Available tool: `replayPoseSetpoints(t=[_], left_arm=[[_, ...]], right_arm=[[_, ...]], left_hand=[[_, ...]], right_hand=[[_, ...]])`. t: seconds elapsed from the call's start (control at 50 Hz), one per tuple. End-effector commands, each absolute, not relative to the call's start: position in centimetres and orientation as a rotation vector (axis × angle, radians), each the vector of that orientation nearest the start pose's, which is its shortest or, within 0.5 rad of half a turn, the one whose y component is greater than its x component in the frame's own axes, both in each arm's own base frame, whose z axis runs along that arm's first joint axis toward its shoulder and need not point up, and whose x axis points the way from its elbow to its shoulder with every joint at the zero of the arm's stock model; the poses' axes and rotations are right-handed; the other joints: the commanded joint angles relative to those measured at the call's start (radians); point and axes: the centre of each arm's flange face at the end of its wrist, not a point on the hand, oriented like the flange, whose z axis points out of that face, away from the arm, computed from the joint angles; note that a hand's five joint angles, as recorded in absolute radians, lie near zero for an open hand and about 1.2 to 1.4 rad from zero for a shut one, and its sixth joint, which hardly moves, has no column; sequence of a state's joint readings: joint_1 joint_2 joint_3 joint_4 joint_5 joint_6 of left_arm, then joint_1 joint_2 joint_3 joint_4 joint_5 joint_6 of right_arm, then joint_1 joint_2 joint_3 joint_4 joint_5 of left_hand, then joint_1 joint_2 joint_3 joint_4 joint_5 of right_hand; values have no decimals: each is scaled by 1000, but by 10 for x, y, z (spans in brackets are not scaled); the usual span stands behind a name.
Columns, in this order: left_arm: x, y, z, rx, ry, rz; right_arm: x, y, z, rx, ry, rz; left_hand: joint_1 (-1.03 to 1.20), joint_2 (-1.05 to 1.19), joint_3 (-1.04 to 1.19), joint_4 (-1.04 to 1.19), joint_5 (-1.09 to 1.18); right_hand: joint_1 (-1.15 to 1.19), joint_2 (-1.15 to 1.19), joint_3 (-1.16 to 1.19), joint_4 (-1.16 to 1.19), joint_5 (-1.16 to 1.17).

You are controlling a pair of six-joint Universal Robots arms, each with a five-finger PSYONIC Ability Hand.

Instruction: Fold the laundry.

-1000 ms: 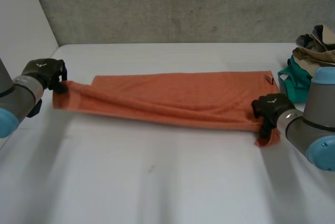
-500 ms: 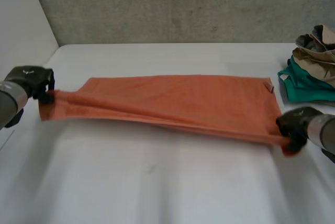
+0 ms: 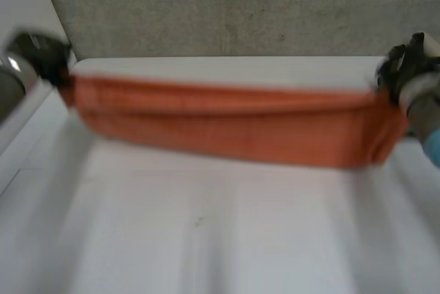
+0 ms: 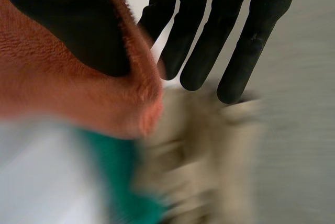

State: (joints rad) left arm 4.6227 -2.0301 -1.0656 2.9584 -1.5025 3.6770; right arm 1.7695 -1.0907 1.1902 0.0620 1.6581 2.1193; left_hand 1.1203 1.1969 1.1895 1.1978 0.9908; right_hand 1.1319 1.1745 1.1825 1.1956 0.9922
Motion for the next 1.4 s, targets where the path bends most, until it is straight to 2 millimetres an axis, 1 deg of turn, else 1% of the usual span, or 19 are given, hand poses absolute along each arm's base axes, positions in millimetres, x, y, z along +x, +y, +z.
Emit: replayPoseSetpoints(t=[0.02, 0.06, 0.1, 0.24, 0.32, 0.4, 0.48, 0.54, 0.62, 0.68, 0.7, 0.74, 0.8, 0.84, 0.9, 0.98, 1.1, 1.32, 1.4], left_arm=[[-178, -383, 426, 344, 1605, -2525], [-178, -380, 439, 315, 1567, -2583], [-176, -379, 443, 308, 1596, -2562], [-162, -391, 400, 270, 1896, -2310], [-156, -395, 359, 287, 2082, -2141], [-157, -393, 313, 366, 2246, -2003], [-157, -389, 250, 520, 2382, -1793], [-152, -386, 207, 603, 2441, -1629], [-147, -382, 166, 683, 2488, -1484], [-145, -382, 153, 715, 2493, -1456], [-145, -382, 150, 735, 2498, -1461], [-146, -381, 151, 765, 2499, -1479], [-151, -377, 165, 822, 2498, -1562], [-150, -372, 178, 858, 2494, -1639], [-148, -367, 190, 897, 2468, -1729], [-141, -358, 200, 941, 2422, -1829], [-133, -340, 197, 1046, 2388, -1838], [-124, -312, 159, 1306, 2418, -1516], [-127, -307, 150, 1375, 2467, -1446]], right_arm=[[206, -389, 379, 531, -1253, 2293], [209, -386, 393, 484, -1172, 2397], [211, -386, 393, 505, -1166, 2429], [216, -382, 362, 630, -1367, 2323], [216, -380, 325, 735, -1551, 2212], [219, -369, 272, 876, -1776, 2051], [222, -349, 196, 1081, -2041, 1784], [220, -338, 155, 1169, -2141, 1622], [216, -332, 126, 1229, -2170, 1518], [214, -330, 121, 1236, -2166, 1498], [214, -330, 120, 1231, -2164, 1493], [213, -329, 121, 1226, -2159, 1494], [212, -328, 129, 1201, -2138, 1515], [211, -327, 135, 1174, -2131, 1530], [209, -327, 137, 1151, -2135, 1541], [208, -326, 137, 1130, -2149, 1547], [205, -329, 138, 1112, -2148, 1547], [197, -339, 142, 1071, -2146, 1556], [198, -338, 140, 1074, -2149, 1551]], left_hand=[[276, 199, 207, 198, 231], [276, 199, 207, 198, 231], [276, 199, 207, 198, 231], [276, 199, 207, 198, 231], [276, 199, 207, 198, 231], [276, 199, 207, 198, 231], [276, 199, 207, 198, 231], [276, 199, 207, 198, 231], [276, 199, 207, 198, 231], [218, 142, 149, 141, 173], [-114, -190, -183, -191, -159], [-304, -381, -374, -382, -349], [-434, -510, -503, -511, -479], [-714, -791, -783, -792, -759], [-880, -957, -949, -958, -925], [-889, -966, -958, -967, -934], [-678, -755, -748, -756, -723], [-191, -267, -260, -268, -236], [-231, -308, -300, -309, -276]], right_hand=[[264, 222, 214, 201, 230], [264, 222, 214, 201, 230], [264, 222, 214, 201, 230], [264, 222, 214, 201, 230], [264, 222, 214, 201, 230], [264, 222, 214, 201, 230], [264, 222, 214, 201, 230], [264, 222, 214, 201, 230], [264, 222, 214, 201, 230], [264, 222, 214, 201, 230], [264, 222, 214, 201, 230], [264, 222, 214, 201, 230], [264, 222, 214, 201, 230], [264, 222, 214, 201, 230], [264, 222, 214, 201, 230], [264, 222, 214, 201, 230], [264, 222, 214, 201, 230], [264, 222, 214, 201, 230], [264, 222, 214, 201, 230]])
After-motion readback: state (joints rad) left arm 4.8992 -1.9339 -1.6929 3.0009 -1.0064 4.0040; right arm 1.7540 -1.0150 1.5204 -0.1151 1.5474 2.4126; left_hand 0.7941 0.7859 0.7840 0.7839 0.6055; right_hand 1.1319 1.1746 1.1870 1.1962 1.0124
